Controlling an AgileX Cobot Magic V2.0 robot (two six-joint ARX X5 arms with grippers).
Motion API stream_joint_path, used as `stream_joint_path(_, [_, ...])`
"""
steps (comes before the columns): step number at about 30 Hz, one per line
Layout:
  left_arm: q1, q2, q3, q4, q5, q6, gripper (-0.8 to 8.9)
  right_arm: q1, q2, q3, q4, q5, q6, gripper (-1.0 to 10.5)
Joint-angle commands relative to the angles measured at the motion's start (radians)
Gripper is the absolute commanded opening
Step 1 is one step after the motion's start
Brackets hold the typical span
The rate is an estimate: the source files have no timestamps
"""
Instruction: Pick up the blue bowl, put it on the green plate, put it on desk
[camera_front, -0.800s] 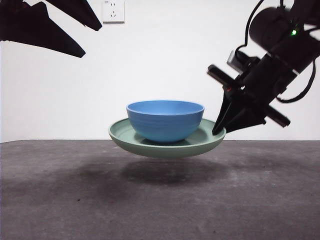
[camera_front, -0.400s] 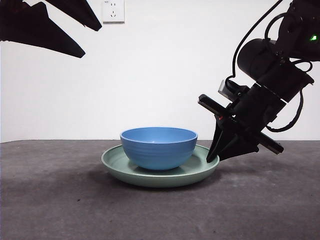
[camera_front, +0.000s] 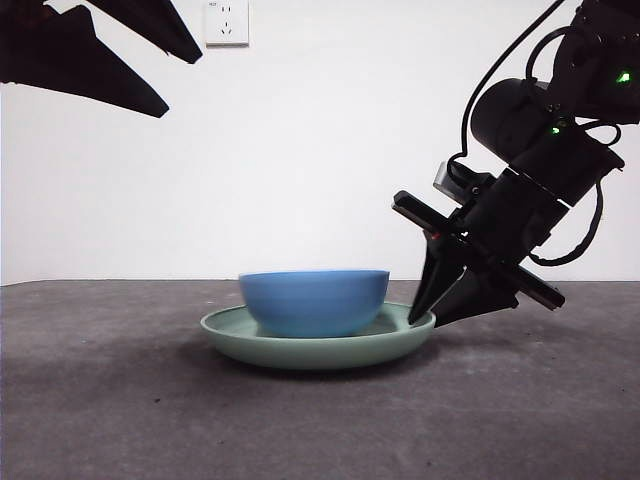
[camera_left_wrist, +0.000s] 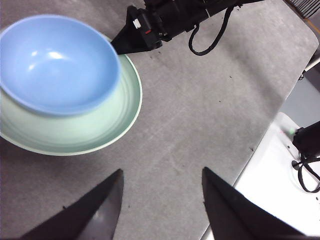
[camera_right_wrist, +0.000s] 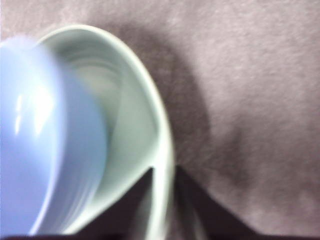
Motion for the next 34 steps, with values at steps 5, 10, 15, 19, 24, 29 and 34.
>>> stream_joint_path(5, [-0.007,0.005,0.009,0.006,0.005,0.005,2.48,0.010,0.015,0.018,-0.009,-0.001,0.011,1.5])
stream_joint_path(10, [-0.007,0.005,0.009,0.006,0.005,0.005,2.48,0.010,-0.019,0.018,-0.042,0.019,0.011,2.4])
stream_joint_path(15, [-0.007,0.005,0.009,0.007,0.005,0.005,2.48,0.010,-0.105,0.018,-0.111,0.063,-0.006,2.5])
stream_joint_path(19, [-0.007,0.005,0.009,0.007,0.005,0.005,2.48,0.009,-0.217,0.018,-0.181,0.080,-0.050,2.5])
stream_joint_path(24, [-0.007,0.005,0.009,0.007,0.005,0.005,2.49,0.013,-0.382,0.018,-0.286,0.082,-0.116,2.5])
stream_joint_path(29, [-0.007,0.005,0.009,0.008,0.005,0.005,2.48,0.027,-0.566,0.018,-0.434,0.081,-0.208,2.5])
stream_joint_path(34, [-0.007,0.005,0.009,0.008,0.005,0.005,2.48,0.058,-0.720,0.017,-0.600,0.078,-0.284,2.5])
